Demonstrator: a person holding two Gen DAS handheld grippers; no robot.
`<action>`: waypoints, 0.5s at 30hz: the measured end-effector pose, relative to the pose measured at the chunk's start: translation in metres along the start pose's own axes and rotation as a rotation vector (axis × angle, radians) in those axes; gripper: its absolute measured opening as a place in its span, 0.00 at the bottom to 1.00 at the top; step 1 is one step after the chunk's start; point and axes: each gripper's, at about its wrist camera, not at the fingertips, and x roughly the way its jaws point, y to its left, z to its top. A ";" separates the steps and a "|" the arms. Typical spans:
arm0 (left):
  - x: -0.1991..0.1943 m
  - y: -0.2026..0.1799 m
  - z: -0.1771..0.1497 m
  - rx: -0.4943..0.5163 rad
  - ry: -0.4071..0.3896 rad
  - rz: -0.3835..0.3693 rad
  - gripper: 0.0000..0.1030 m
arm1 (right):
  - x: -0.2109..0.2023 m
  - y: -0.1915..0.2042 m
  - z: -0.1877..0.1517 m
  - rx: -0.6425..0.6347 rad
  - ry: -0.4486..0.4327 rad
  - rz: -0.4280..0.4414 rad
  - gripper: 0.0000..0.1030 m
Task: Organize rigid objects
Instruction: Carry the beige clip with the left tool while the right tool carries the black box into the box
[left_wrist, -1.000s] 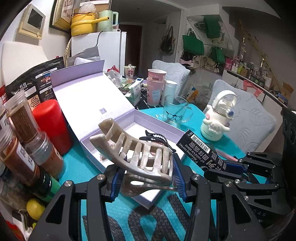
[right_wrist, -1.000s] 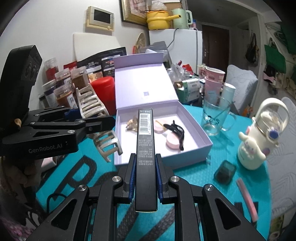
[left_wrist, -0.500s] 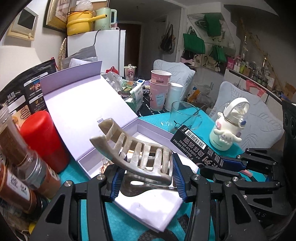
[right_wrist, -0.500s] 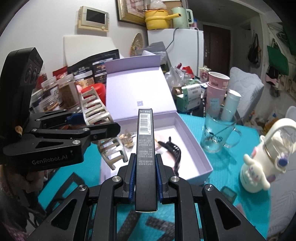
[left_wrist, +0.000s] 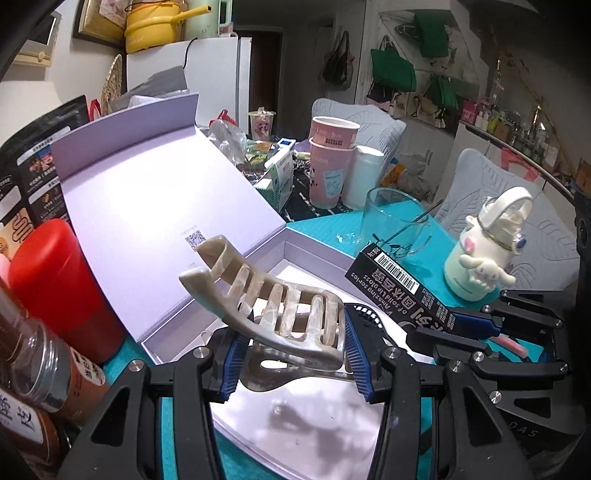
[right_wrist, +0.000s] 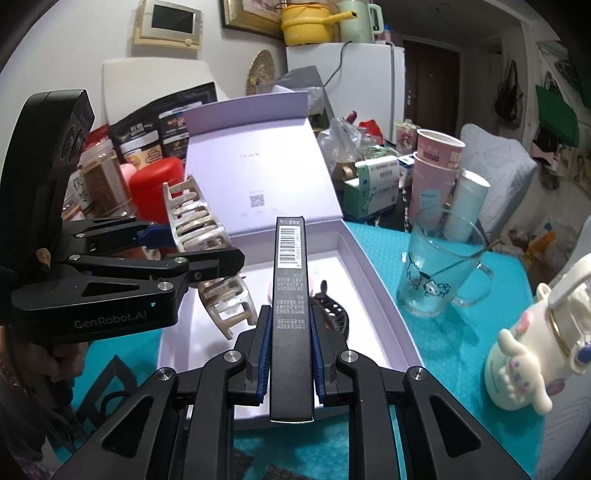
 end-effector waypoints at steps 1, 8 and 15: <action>0.005 0.001 0.000 0.001 0.006 0.004 0.47 | 0.002 -0.001 0.001 0.000 0.004 -0.001 0.18; 0.028 0.006 0.002 0.000 0.045 0.009 0.47 | 0.023 -0.009 -0.001 -0.009 0.028 -0.007 0.18; 0.048 0.004 0.000 0.029 0.078 0.036 0.47 | 0.042 -0.014 -0.001 -0.028 0.050 -0.020 0.18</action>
